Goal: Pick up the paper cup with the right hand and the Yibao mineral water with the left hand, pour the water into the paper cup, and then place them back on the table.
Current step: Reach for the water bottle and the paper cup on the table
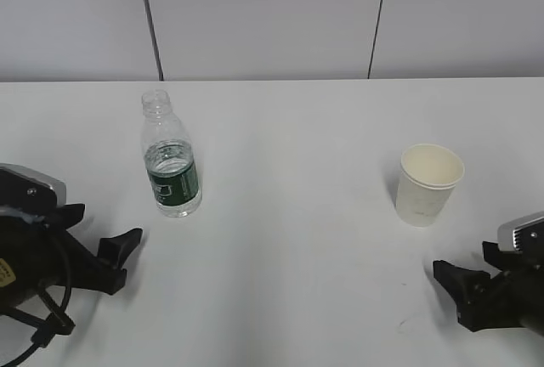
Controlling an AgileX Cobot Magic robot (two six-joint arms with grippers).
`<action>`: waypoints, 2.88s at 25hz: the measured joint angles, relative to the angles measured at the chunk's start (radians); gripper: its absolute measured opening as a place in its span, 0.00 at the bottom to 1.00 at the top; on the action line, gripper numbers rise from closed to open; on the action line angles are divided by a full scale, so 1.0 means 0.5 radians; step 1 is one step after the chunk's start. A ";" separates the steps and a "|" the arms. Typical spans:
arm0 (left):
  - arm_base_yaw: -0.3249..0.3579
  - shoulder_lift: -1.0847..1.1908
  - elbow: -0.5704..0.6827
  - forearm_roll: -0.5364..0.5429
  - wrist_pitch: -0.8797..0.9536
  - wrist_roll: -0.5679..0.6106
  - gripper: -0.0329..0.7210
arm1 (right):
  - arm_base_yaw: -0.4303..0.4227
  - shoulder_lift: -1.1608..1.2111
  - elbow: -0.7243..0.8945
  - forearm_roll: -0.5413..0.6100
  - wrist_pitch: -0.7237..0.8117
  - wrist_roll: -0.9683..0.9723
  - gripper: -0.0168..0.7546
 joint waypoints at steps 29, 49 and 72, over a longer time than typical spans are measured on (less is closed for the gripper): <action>0.000 0.347 -0.585 0.340 0.001 -0.176 0.96 | 0.000 0.288 -0.509 -0.106 -0.012 0.083 0.89; 0.000 0.410 -0.771 0.438 0.002 -0.366 0.94 | 0.000 0.382 -0.714 -0.110 -0.012 0.095 0.89; -0.018 0.480 -0.815 0.459 0.002 -0.379 0.87 | 0.000 0.478 -0.767 -0.097 -0.012 0.098 0.86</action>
